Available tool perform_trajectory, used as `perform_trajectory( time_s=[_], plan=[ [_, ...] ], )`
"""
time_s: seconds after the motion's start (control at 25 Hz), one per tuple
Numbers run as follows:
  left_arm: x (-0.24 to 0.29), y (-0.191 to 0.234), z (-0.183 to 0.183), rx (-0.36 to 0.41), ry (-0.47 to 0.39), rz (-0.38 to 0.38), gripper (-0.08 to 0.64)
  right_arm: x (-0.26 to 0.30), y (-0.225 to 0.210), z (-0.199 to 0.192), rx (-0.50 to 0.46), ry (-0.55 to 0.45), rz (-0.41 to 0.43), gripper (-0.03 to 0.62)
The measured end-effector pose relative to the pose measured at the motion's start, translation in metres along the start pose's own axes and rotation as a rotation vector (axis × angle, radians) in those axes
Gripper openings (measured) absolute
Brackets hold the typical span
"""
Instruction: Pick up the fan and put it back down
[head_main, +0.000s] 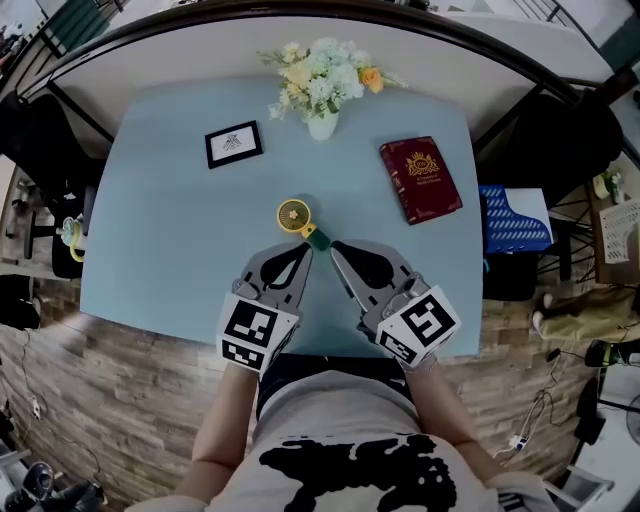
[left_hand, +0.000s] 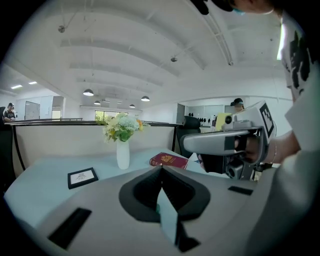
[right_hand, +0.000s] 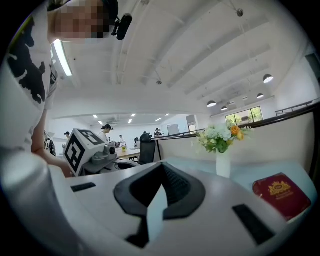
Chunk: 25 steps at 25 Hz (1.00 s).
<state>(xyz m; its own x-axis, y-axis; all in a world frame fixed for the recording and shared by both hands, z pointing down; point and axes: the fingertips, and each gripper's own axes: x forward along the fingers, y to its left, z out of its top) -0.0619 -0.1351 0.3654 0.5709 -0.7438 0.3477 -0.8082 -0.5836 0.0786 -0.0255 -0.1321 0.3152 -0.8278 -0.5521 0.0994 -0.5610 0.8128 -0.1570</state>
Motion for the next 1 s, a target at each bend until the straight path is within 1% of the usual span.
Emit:
perform_trajectory(
  time_s=[0.16, 0.28, 0.44, 0.64, 0.84, 1.0],
  plan=[
    [0.001, -0.004, -0.005, -0.016, 0.015, 0.002, 0.011, -0.003, -0.001, -0.009, 0.004, 0.026, -0.001, 0.003],
    [0.003, -0.003, -0.009, -0.002, 0.030, 0.021, 0.011, -0.001, -0.001, -0.020, 0.005, 0.059, 0.013, 0.004],
    [0.005, -0.008, -0.017, -0.013, 0.058, 0.010, 0.011, -0.002, -0.001, -0.029, 0.010, 0.083, 0.010, 0.005],
    [0.007, -0.012, -0.019, -0.012, 0.065, -0.001, 0.011, -0.003, -0.003, -0.036, 0.025, 0.087, -0.005, 0.003],
    [0.009, -0.013, -0.016, -0.013, 0.053, -0.014, 0.011, -0.002, -0.004, -0.034, 0.023, 0.084, -0.007, 0.005],
    [0.010, -0.012, -0.017, -0.011, 0.061, -0.015, 0.011, -0.002, -0.007, -0.035, 0.024, 0.086, -0.012, 0.003]
  ],
)
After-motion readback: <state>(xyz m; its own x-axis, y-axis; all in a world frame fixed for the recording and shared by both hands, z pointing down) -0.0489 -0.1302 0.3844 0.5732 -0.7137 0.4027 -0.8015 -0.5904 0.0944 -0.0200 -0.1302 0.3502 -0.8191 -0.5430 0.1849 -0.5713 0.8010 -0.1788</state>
